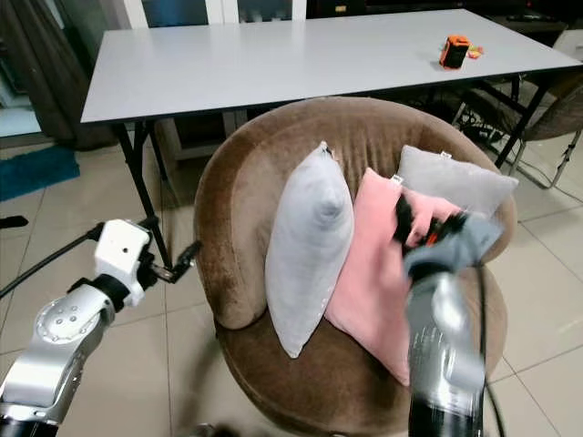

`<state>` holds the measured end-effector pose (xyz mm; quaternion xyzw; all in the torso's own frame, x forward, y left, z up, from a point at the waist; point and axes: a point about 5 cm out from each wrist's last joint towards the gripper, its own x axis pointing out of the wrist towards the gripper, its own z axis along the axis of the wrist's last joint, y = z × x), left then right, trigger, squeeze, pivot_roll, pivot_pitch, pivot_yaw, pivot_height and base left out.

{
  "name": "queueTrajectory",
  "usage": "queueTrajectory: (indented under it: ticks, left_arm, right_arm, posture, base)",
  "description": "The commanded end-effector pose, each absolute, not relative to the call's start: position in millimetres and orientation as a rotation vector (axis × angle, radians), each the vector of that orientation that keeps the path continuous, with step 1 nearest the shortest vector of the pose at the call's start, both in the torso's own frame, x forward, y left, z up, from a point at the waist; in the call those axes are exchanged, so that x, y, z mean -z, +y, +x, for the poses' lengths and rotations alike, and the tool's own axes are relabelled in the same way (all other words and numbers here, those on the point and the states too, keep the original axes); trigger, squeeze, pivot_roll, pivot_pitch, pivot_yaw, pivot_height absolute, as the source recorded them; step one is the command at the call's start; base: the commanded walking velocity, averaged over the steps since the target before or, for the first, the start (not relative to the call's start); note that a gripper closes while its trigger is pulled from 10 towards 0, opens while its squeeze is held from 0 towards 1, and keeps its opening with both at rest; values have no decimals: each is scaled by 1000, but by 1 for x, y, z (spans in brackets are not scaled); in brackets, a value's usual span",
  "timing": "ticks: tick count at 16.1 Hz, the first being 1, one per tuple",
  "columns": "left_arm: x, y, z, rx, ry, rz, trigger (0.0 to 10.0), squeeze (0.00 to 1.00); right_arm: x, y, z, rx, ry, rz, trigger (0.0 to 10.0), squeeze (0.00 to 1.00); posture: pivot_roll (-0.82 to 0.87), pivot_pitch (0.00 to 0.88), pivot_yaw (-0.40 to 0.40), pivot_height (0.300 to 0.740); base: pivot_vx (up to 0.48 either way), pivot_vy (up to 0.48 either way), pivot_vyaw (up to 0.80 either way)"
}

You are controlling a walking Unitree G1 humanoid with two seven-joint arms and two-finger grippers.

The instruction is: Move the pillow to the sofa from floor

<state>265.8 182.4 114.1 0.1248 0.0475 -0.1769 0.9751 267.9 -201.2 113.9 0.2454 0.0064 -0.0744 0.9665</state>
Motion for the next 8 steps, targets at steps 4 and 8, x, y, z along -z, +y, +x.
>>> queueTrajectory:
  ticks: [4, 8]
  left_arm:
    - [-126, 177, 268, 324, 41, 271, 10000, 0]
    - [-128, 176, 270, 314, 36, 273, 10000, 0]
  right_arm:
    - [-133, -184, 259, 142, -20, 303, 10000, 0]
    - [-134, -183, 257, 163, -9, 295, 10000, 0]
  posture:
    - [-36, 0, 29, 740]
    - [-33, 0, 29, 740]
  base:
    - [0, -348, 0]
    - [0, -387, 0]
